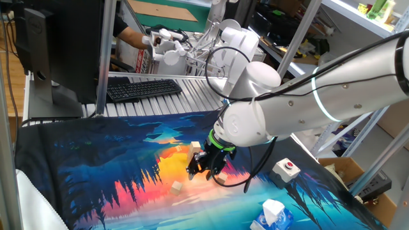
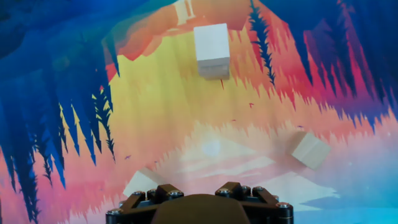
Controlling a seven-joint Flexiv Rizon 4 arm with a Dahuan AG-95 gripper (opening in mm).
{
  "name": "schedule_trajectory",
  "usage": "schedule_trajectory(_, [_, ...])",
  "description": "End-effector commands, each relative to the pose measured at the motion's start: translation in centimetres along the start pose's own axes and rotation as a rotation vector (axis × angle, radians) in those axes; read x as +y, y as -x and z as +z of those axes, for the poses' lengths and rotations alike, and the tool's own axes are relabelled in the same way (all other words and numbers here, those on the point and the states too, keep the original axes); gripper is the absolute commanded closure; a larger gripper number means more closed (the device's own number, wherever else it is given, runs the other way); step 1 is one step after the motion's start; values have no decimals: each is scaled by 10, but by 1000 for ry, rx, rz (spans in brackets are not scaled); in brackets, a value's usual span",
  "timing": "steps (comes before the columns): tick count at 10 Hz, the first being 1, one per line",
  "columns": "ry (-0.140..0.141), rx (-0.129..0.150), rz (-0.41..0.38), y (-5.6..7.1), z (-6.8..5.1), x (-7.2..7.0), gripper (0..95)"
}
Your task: Stack the blocks in a vertical line of five
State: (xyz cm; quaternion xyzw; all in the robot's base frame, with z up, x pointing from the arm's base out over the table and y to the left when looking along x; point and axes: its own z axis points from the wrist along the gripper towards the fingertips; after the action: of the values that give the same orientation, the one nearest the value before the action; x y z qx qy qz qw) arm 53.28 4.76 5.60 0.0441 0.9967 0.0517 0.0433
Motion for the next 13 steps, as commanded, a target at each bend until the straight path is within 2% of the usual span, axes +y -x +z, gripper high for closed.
schedule_trajectory(1, [5, -6, -4, 0, 0, 0, 380])
schedule_trajectory(2, [8, -4, -6, 0, 0, 0, 570])
schedule_trajectory(7, [5, -21, -46, 0, 0, 0, 570])
schedule_trajectory(13, [9, -15, -80, 0, 0, 0, 570])
